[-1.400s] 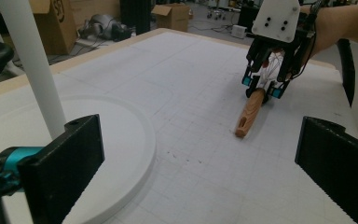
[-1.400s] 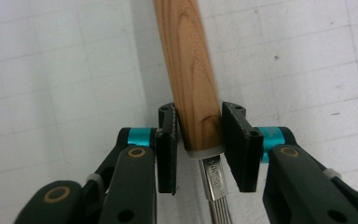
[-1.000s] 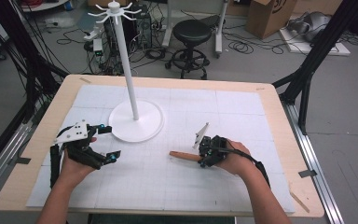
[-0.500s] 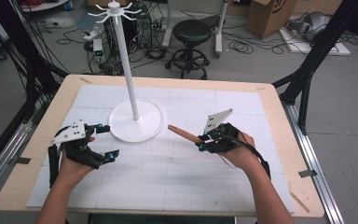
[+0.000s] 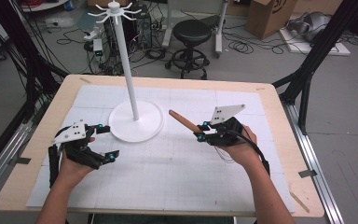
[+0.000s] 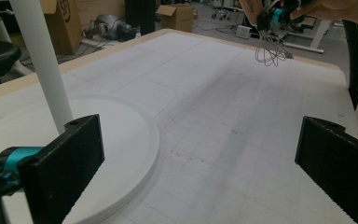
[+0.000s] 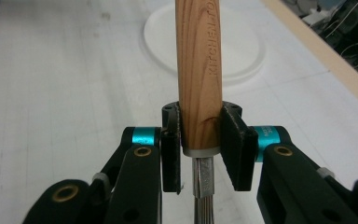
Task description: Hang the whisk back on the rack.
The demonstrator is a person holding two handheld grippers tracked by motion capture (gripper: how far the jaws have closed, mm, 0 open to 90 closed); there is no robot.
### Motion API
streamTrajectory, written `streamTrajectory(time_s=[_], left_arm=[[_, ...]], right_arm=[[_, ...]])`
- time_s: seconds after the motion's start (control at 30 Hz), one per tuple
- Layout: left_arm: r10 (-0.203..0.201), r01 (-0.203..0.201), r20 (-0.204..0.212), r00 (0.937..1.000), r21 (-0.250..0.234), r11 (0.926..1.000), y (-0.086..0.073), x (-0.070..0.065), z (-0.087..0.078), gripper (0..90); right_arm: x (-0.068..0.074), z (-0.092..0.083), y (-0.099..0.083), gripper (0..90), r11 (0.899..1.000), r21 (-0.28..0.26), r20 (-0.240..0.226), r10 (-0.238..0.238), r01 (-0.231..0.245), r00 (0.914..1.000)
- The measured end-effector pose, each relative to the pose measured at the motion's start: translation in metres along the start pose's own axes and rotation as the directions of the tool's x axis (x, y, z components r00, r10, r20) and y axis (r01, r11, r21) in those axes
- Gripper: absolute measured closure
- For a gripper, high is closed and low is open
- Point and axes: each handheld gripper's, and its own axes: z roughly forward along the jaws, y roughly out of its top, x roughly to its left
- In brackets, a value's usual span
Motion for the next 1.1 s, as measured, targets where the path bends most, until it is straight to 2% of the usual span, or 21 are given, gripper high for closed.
streamTrajectory(time_s=[0.13,0.3,0.43,0.8,1.1], left_arm=[[0.001,-0.001,0.001,1.0,0.002,1.0,0.0,0.0,0.0,1.7],[0.0,0.0,0.002,1.0,0.002,1.0,0.0,0.001,0.0,1.7],[0.005,-0.005,0.001,1.0,-0.002,1.0,0.0,0.0,-0.001,1.7],[0.002,-0.002,0.002,1.0,-0.001,1.0,0.0,0.0,-0.001,1.7],[-0.001,0.001,-0.001,1.0,-0.003,1.0,0.0,0.0,-0.001,1.7]], right_arm=[[-0.003,-0.005,0.007,71.5,0.994,-0.081,0.01,0.068,-0.067,0.9976],[-0.006,-0.011,0.02,71.5,0.979,-0.176,0.013,0.11,-0.107,0.9938],[-0.01,-0.01,0.029,71.4,0.976,-0.183,0.033,0.123,-0.115,0.9919],[-0.022,-0.012,0.052,71.4,0.964,-0.223,0.047,0.158,-0.144,0.9863],[-0.033,-0.014,0.072,71.4,0.957,-0.251,0.075,0.17,-0.147,0.9825]])
